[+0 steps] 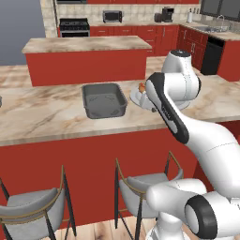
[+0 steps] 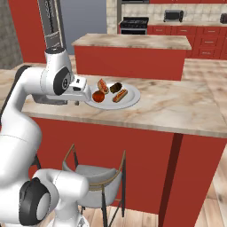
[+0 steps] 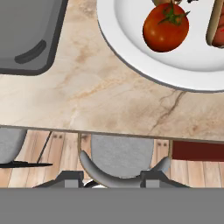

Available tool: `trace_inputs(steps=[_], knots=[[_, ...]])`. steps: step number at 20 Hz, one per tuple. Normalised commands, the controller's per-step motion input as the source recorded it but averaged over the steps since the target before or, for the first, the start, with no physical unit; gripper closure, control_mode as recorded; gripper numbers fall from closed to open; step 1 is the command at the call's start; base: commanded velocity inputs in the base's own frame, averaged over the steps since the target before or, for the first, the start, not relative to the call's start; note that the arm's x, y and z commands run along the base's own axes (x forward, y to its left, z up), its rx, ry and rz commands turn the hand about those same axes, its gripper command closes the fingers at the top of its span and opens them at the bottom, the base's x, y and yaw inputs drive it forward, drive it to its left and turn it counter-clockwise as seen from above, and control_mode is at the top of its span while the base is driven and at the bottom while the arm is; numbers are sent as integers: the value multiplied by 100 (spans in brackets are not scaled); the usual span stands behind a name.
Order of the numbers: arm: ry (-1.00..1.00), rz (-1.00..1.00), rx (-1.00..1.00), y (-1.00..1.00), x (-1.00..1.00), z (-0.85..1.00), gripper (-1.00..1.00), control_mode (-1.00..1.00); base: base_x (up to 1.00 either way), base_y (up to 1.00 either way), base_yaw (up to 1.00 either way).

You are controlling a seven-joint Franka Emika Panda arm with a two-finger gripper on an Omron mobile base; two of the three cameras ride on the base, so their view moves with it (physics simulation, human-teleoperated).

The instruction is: Place one cooked food and one vegetable from the large plate to each tupperware container.

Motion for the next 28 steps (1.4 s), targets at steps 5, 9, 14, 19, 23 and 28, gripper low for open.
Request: trace_inputs(steps=[5,9,14,19,23,28], knots=[[0,0,0,0,0,0,-100,100,6,1,0],[0,0,0,0,0,0,-100,100,54,6,0],[0,0,0,0,0,0,-100,100,78,31,-6],[0,0,0,0,0,0,-100,100,70,21,-3],[0,0,0,0,0,0,-100,100,12,0,0],[0,0,-1,1,14,6,-100,-100,0,0,0]])
